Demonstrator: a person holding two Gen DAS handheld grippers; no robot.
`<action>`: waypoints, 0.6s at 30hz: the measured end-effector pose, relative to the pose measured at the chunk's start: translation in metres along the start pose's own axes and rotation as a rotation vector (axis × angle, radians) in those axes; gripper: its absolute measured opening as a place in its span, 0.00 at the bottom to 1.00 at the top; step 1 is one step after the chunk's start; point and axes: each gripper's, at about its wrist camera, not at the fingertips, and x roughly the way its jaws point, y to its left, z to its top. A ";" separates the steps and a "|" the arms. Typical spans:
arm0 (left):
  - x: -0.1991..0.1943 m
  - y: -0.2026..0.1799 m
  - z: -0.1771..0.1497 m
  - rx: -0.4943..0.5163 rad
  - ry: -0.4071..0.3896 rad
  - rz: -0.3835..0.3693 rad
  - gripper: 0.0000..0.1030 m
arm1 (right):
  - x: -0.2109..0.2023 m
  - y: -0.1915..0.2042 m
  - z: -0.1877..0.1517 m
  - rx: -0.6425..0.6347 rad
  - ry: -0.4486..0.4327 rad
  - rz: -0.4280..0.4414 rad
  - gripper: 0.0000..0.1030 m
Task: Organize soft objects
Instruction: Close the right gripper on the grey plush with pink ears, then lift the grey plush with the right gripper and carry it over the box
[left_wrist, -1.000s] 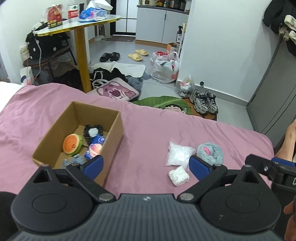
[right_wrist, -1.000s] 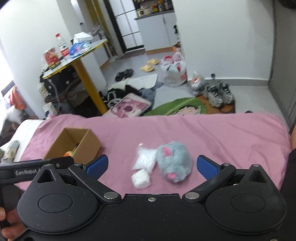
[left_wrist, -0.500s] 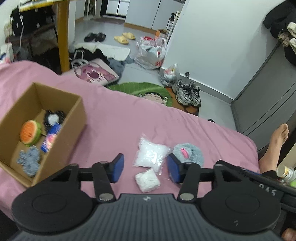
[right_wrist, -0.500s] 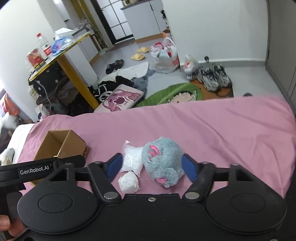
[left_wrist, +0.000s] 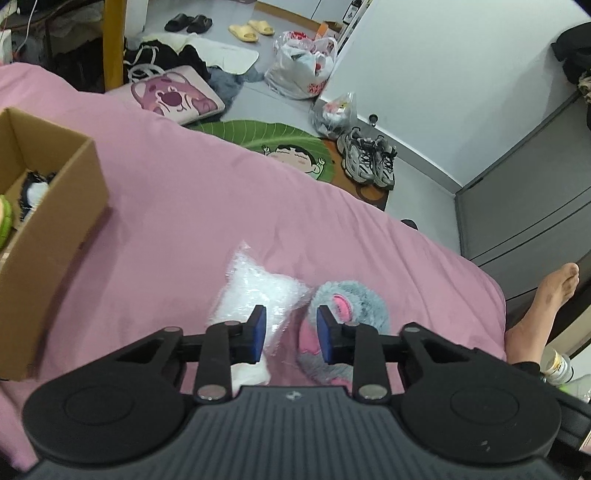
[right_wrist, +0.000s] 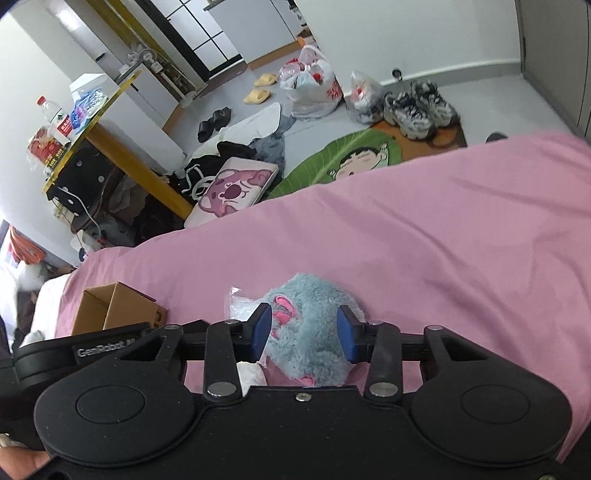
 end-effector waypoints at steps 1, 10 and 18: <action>0.003 -0.001 0.001 -0.006 0.004 -0.004 0.27 | 0.003 -0.001 0.001 0.009 0.007 0.005 0.38; 0.035 -0.007 0.000 -0.077 0.023 -0.011 0.27 | 0.034 -0.013 -0.006 0.059 0.070 -0.016 0.34; 0.049 -0.013 -0.008 -0.088 0.070 0.003 0.24 | 0.032 -0.021 -0.014 0.114 0.060 0.004 0.18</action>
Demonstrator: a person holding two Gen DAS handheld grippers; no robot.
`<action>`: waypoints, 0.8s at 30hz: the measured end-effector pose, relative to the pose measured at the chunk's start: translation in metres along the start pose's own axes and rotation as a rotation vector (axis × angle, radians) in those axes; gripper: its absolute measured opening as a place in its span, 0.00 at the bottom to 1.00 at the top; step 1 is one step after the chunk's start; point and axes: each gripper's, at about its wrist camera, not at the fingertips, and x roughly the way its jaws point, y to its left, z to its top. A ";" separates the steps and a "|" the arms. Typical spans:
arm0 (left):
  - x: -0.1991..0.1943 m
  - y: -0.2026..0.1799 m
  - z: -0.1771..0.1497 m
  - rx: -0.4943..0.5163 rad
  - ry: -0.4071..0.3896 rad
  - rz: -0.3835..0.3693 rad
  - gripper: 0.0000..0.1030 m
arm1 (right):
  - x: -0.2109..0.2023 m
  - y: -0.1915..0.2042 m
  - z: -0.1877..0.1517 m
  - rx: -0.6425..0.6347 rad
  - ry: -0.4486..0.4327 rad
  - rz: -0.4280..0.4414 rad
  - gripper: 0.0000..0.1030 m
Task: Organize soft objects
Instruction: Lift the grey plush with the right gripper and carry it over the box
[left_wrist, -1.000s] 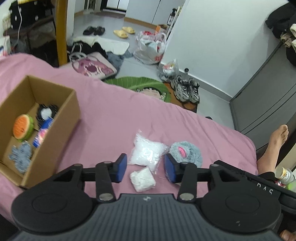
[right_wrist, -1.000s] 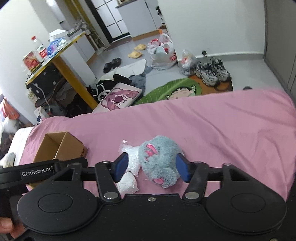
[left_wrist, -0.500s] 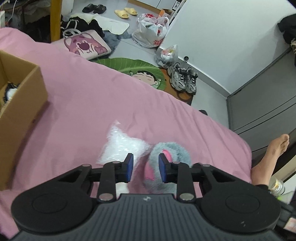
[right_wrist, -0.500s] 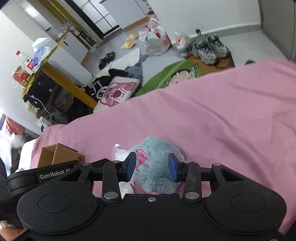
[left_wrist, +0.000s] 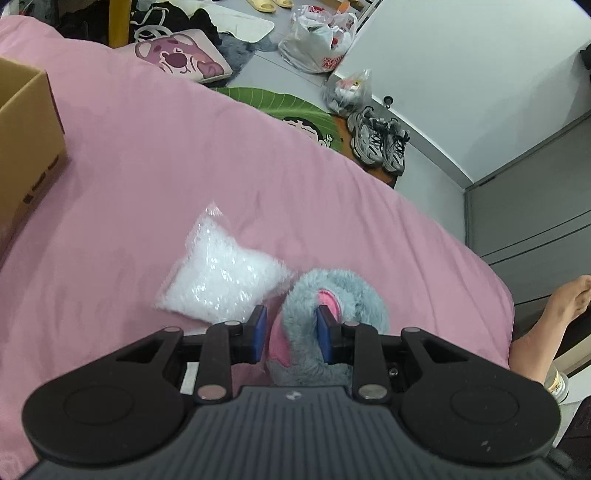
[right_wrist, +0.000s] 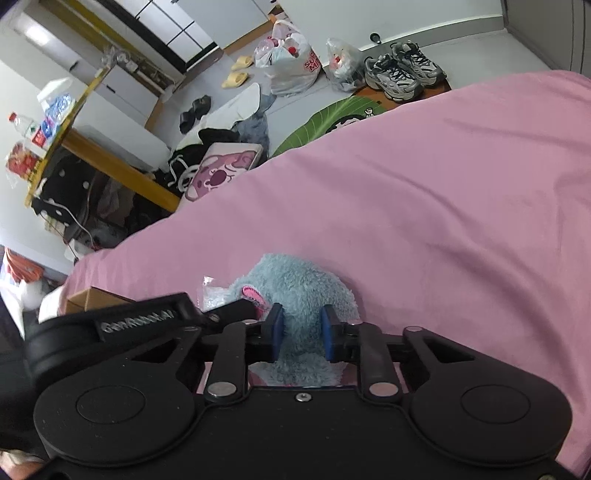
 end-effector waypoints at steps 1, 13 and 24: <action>-0.002 0.000 -0.002 0.004 -0.001 -0.006 0.15 | -0.002 -0.002 -0.002 0.010 -0.006 0.008 0.17; -0.040 -0.009 -0.013 0.077 -0.058 0.002 0.10 | -0.027 0.005 -0.011 0.024 -0.074 0.056 0.16; -0.083 -0.002 -0.014 0.103 -0.130 0.012 0.10 | -0.047 0.036 -0.021 -0.027 -0.135 0.100 0.16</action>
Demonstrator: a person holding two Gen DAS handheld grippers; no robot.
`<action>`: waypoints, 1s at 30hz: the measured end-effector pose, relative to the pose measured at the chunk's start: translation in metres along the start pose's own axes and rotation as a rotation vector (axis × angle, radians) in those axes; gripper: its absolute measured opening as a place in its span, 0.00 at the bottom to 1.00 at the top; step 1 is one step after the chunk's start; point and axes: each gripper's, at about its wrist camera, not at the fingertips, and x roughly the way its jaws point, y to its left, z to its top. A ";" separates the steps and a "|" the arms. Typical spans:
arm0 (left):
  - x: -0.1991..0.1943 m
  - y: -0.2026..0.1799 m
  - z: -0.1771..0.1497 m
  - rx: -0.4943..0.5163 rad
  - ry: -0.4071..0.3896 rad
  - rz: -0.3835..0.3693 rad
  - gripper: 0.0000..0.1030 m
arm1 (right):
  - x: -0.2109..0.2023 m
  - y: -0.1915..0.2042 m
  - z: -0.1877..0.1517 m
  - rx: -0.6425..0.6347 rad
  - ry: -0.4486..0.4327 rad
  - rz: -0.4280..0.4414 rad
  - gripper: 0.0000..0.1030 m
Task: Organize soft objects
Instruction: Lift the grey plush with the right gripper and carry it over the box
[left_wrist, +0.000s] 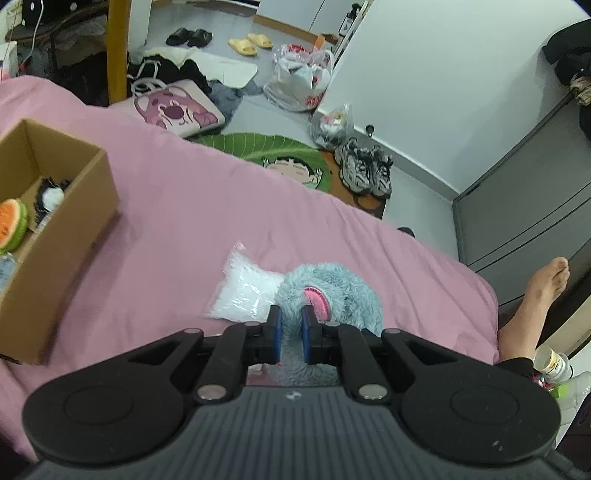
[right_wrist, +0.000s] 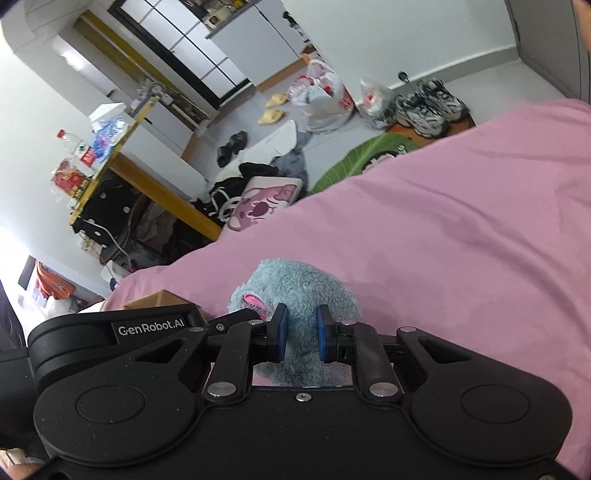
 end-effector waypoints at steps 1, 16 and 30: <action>-0.004 0.001 0.000 0.002 -0.008 -0.001 0.10 | -0.002 0.004 0.000 -0.004 -0.006 0.005 0.16; -0.069 0.047 0.009 -0.018 -0.089 -0.005 0.10 | -0.019 0.053 -0.018 -0.018 -0.055 0.124 0.16; -0.113 0.102 0.013 -0.072 -0.140 0.011 0.10 | -0.019 0.115 -0.043 -0.118 -0.062 0.146 0.16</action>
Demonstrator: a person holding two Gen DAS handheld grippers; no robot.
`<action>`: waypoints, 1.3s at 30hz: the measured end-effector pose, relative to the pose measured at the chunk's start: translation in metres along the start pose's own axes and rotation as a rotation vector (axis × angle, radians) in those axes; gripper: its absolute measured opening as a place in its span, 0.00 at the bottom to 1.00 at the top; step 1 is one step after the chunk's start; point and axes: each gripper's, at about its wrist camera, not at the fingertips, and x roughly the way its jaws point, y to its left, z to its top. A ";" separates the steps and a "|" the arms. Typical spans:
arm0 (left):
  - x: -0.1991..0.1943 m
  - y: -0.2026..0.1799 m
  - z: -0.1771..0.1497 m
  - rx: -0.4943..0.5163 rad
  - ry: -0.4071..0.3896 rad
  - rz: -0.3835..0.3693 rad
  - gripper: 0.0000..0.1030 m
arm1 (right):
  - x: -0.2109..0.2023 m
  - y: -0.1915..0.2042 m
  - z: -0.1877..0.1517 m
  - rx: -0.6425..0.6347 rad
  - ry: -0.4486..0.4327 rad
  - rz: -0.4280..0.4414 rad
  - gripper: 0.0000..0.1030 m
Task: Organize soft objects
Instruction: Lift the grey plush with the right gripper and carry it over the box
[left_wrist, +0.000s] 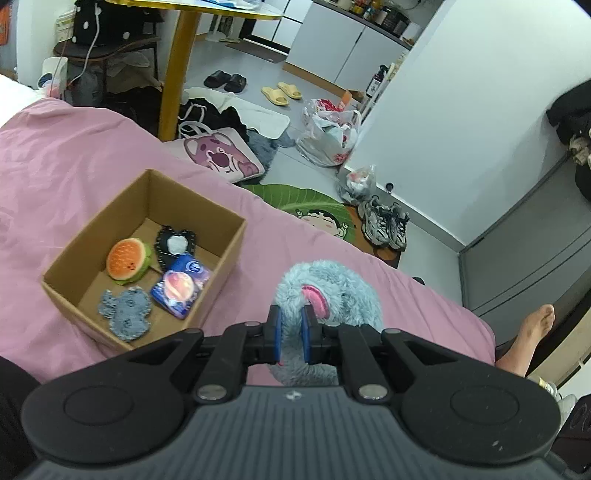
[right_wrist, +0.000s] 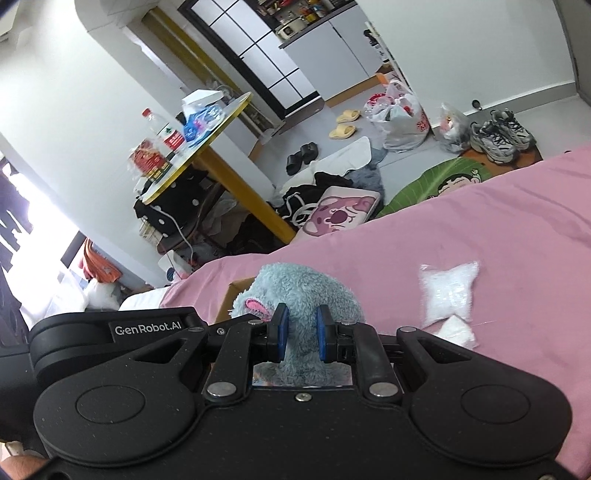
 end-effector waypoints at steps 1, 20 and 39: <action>-0.002 0.004 0.002 -0.005 -0.003 0.001 0.10 | 0.002 0.004 -0.001 -0.005 0.001 0.001 0.16; -0.022 0.082 0.029 -0.087 -0.019 0.000 0.10 | 0.036 0.067 -0.020 -0.069 0.057 0.052 0.16; 0.023 0.147 0.040 -0.183 0.060 0.026 0.10 | 0.095 0.088 -0.038 -0.101 0.168 0.001 0.16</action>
